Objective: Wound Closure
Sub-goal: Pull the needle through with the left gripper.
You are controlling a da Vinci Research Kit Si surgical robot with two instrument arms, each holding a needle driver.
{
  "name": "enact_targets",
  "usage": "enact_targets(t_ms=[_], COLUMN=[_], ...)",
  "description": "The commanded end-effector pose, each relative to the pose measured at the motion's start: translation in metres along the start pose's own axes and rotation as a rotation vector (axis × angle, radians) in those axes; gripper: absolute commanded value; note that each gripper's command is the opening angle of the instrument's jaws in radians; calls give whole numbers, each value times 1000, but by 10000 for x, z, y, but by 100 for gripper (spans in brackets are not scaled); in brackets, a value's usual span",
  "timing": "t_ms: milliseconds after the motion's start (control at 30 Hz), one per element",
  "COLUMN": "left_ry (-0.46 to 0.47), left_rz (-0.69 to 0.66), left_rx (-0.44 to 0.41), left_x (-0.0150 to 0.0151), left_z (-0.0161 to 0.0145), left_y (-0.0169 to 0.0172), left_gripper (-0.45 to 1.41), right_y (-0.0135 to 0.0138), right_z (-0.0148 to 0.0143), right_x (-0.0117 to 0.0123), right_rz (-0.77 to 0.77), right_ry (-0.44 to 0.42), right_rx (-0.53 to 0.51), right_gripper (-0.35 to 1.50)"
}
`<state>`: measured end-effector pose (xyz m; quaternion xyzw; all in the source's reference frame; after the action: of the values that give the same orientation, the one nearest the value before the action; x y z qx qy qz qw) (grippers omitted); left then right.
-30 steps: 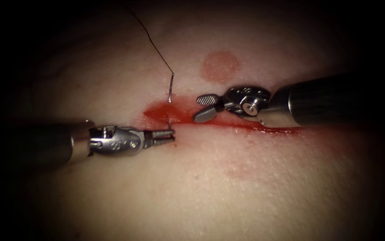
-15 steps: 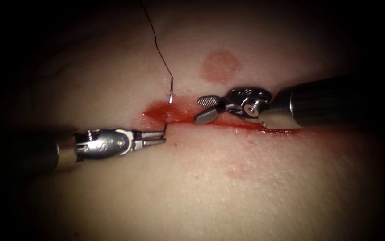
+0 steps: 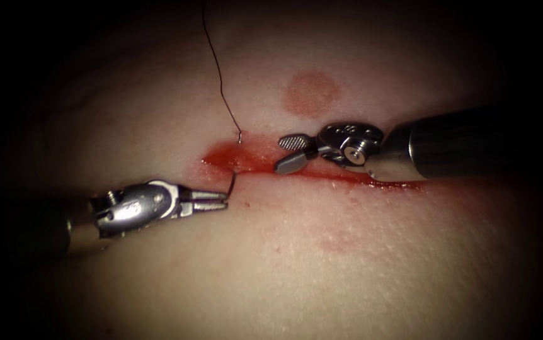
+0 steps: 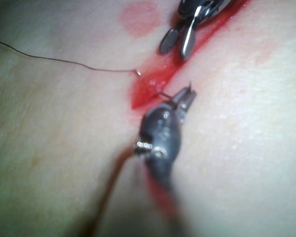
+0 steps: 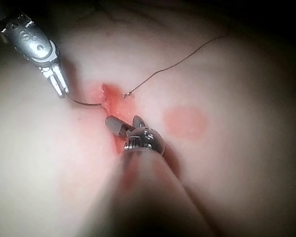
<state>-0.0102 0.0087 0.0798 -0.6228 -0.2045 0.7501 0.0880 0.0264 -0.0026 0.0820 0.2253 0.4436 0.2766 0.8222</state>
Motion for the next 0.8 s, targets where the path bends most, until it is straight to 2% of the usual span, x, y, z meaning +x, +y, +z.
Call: enact_targets(t_ms=[33,333,633,800], left_ry=[7,68,107,114], left_rz=[-19,-129,-192,-227], left_rx=[-12,-120,-176,-223], left_x=[-6,8,29,31], left_z=[7,-6,-34,-43], left_y=[0,2,-6,14], left_gripper=[-35,-35,-35,-35], right_y=[-1,-2,-4,-4], right_z=[9,9,10,10], right_x=[-4,-5,-7,-7], right_rz=[0,-2,-3,-9], right_ry=[0,0,0,0], right_rx=[3,3,2,0], right_gripper=[126,126,126,125])
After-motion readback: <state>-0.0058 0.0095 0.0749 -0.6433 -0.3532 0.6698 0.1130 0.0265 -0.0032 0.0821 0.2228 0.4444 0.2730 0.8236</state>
